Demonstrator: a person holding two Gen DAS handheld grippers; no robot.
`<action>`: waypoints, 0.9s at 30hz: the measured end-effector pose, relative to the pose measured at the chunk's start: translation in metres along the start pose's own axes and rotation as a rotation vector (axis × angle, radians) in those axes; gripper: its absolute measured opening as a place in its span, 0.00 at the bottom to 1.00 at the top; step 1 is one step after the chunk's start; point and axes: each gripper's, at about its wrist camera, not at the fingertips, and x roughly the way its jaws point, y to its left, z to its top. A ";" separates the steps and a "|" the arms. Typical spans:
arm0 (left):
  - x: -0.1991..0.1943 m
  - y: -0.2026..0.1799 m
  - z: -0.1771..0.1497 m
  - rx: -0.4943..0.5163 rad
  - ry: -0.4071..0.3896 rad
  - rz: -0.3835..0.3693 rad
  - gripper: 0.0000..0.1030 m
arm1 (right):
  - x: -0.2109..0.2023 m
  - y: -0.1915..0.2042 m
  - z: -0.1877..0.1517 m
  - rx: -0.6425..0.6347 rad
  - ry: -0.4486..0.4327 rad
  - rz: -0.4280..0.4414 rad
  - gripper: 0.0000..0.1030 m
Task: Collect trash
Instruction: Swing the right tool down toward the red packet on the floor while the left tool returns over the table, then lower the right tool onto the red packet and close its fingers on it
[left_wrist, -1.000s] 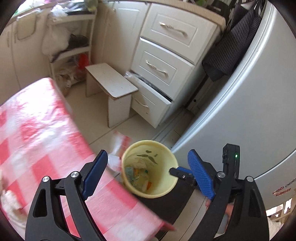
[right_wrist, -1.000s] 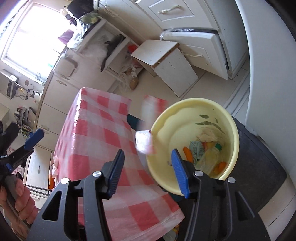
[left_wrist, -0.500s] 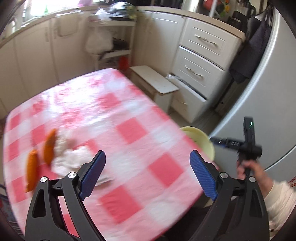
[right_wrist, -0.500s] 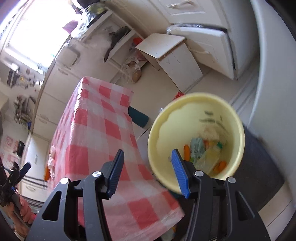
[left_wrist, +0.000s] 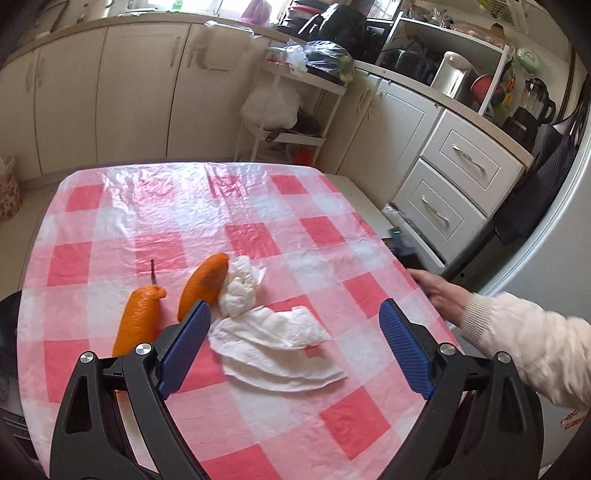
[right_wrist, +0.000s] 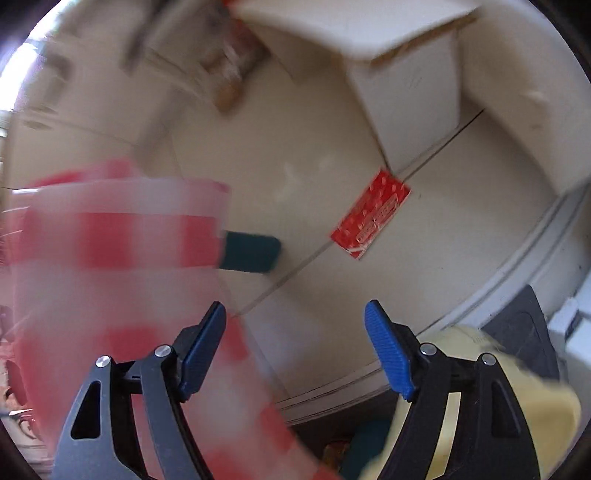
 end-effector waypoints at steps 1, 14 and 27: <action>0.001 0.003 -0.001 -0.005 0.003 -0.009 0.86 | 0.024 -0.001 0.008 0.005 0.038 -0.025 0.73; 0.029 0.053 -0.019 -0.154 0.104 -0.149 0.86 | 0.170 -0.058 0.080 0.095 0.065 -0.209 0.73; 0.049 0.051 -0.023 -0.188 0.141 -0.156 0.86 | 0.205 -0.053 0.088 0.079 0.116 -0.319 0.78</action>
